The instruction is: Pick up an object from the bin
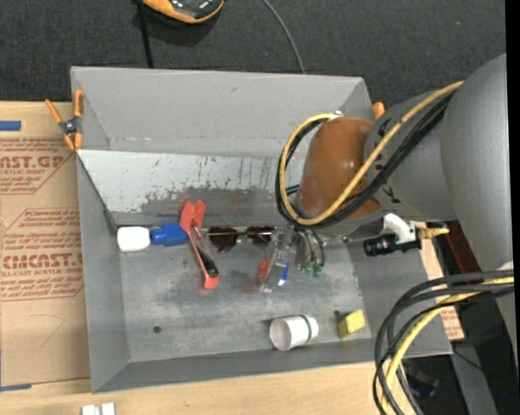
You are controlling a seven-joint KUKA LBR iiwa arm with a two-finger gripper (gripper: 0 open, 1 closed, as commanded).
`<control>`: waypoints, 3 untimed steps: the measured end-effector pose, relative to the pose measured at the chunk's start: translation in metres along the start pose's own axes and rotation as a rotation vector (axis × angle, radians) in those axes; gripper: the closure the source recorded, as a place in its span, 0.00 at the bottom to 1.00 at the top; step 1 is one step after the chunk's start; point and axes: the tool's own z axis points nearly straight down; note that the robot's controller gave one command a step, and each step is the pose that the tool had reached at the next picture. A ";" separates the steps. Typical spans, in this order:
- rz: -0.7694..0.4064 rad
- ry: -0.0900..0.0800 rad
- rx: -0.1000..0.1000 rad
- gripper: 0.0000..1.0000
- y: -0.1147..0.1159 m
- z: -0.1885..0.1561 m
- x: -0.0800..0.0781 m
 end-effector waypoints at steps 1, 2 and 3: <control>0.032 -0.008 -0.004 1.00 -0.008 -0.037 0.005; 0.008 -0.003 -0.001 1.00 -0.008 -0.043 0.008; 0.004 -0.002 -0.002 1.00 -0.013 -0.067 0.004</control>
Offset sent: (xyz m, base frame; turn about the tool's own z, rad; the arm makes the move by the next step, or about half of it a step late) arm -0.0119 -0.0050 0.0437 0.0059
